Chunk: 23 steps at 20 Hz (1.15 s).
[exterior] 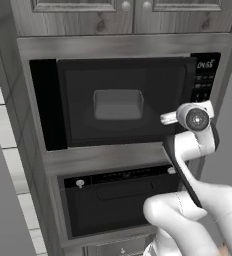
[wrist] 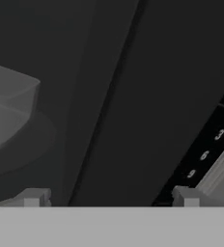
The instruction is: Close the microwave door.
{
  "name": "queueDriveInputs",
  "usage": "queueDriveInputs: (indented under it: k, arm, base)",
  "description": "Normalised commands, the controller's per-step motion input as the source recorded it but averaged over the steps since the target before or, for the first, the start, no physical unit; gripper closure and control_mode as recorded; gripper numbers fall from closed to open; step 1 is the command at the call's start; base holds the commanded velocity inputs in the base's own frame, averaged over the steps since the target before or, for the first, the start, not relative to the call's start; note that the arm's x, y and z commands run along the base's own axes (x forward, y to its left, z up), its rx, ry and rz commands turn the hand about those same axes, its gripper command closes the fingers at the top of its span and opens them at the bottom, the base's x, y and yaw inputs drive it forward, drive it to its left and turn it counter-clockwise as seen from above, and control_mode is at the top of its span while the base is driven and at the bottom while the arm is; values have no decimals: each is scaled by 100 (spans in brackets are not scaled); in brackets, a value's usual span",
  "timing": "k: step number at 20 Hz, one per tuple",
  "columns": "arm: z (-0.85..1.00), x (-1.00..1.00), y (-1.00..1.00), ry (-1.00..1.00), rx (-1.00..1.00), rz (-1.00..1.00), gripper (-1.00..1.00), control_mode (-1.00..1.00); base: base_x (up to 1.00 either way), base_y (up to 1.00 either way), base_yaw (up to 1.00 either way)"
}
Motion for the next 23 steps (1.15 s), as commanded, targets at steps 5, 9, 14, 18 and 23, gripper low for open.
queueDriveInputs:
  k: [5, 9, 14, 18, 23]
  arm:
    - [0, 42, 0, 0, 0, 0, -100, -100]
    - [0, 61, -3, 0, 0, 1, -100, -100]
    - [0, 52, -2, 0, 0, 1, -100, -100]
    - [0, 42, 0, 0, 0, 1, -100, -100]
    - [0, 29, 0, 0, 0, 1, -100, -100]
  base:
    - [0, 0, 0]
    - [0, 0, 0]
    - [0, 0, 0]
    - [0, 0, 0]
    - [0, 0, 0]
